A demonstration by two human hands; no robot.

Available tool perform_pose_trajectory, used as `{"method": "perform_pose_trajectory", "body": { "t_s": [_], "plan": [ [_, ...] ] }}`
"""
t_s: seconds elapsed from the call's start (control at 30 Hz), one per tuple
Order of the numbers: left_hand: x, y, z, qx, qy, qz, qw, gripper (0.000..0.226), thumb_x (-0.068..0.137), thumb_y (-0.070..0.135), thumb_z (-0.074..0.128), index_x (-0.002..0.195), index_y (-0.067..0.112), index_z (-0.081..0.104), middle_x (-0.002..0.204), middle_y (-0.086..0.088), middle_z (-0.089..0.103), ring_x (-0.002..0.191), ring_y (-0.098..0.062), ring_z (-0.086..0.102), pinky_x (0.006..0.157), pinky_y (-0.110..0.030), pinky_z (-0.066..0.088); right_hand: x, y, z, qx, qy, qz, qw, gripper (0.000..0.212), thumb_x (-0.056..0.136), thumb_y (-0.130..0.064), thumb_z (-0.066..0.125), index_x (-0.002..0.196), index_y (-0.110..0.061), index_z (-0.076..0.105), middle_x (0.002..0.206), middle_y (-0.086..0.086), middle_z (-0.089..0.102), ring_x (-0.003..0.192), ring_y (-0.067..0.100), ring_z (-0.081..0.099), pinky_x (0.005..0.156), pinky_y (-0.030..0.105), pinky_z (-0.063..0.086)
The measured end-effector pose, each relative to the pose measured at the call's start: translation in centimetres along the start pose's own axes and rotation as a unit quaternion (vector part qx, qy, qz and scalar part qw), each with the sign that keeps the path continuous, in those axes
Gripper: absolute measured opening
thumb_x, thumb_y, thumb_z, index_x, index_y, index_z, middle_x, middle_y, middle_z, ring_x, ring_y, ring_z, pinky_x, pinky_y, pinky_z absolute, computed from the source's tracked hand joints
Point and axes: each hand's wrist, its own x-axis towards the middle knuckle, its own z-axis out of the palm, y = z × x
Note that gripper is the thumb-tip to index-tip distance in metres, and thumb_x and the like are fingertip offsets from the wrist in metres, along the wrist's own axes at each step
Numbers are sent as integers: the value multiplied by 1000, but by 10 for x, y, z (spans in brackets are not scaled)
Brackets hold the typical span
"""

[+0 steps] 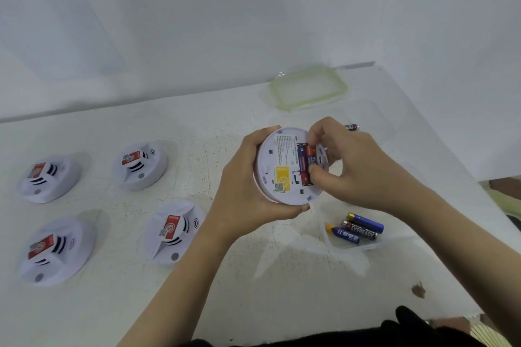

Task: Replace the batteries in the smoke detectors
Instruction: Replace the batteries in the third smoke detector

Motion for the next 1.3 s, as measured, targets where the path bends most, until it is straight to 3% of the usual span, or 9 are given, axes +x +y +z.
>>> {"method": "perform_pose_trajectory", "body": {
  "t_s": [0.13, 0.2, 0.47, 0.6, 0.8, 1.0, 1.13, 1.23, 1.3],
  "plan": [
    [3, 4, 2, -14, 36, 8, 999, 97, 45, 16, 96, 124, 30, 41, 116, 31, 56, 107, 6, 57, 80, -5, 45, -6, 2, 3, 13, 65, -23, 998, 34, 86, -22, 61, 117, -29, 50, 102, -7, 69, 85, 7, 64, 72, 26, 55],
    [5, 6, 2, -15, 46, 23, 999, 97, 44, 23, 96, 124, 26, 40, 116, 35, 53, 108, 8, 56, 81, -5, 44, -7, 4, 6, 4, 112, -49, 993, 42, 84, -22, 62, 126, -21, 56, 108, -9, 67, 91, 3, 63, 78, 18, 53],
    [8, 5, 7, -16, 38, 28, 999, 95, 46, 24, 93, 125, 23, 41, 117, 33, 54, 109, 6, 56, 83, -6, 45, -6, 8, -1, 16, 125, -54, 991, 33, 80, -25, 66, 111, -16, 60, 99, -16, 64, 91, 6, 62, 77, 19, 53],
    [9, 6, 9, -21, 33, 19, 999, 95, 45, 27, 92, 125, 25, 41, 116, 33, 53, 110, 5, 56, 84, -6, 45, -6, 9, -4, 22, 100, -36, 994, 28, 80, -24, 66, 106, -23, 56, 95, -18, 63, 81, -5, 62, 72, 10, 51],
    [5, 2, 14, -21, 16, 2, 1000, 96, 45, 18, 95, 123, 30, 41, 116, 33, 55, 110, 4, 57, 85, -7, 45, -11, 8, -4, 11, 65, -5, 998, 29, 83, -17, 68, 98, -31, 47, 99, -10, 65, 81, 4, 65, 70, 36, 56],
    [4, 2, 14, -23, 27, 1, 999, 93, 46, 20, 95, 123, 25, 43, 117, 27, 57, 108, 3, 58, 84, -8, 45, -15, 14, 0, 39, 43, -14, 998, 20, 88, -12, 60, 89, -24, 44, 86, -24, 61, 85, -6, 63, 70, 20, 51],
    [9, 1, 13, -13, 18, 17, 1000, 95, 46, 13, 96, 125, 15, 43, 121, 13, 56, 111, 0, 57, 88, -11, 46, -15, 10, -2, 88, 66, -13, 994, 33, 86, -1, 61, 100, -24, 42, 98, -24, 59, 82, -13, 62, 65, 2, 43],
    [11, 2, 13, -13, 18, 21, 1000, 96, 46, 15, 96, 126, 15, 43, 122, 12, 56, 112, -1, 57, 88, -11, 46, -16, 10, -3, 65, 83, -37, 994, 48, 85, -4, 63, 120, -31, 46, 111, -26, 58, 95, -6, 62, 77, 6, 48],
    [11, 2, 15, -14, 17, 18, 1000, 95, 46, 15, 95, 126, 17, 43, 121, 17, 56, 111, -1, 57, 86, -11, 46, -17, 14, -3, 54, 110, -33, 992, 43, 83, -6, 67, 119, -24, 54, 115, -21, 59, 103, -2, 61, 87, 13, 49]
  ]
}}
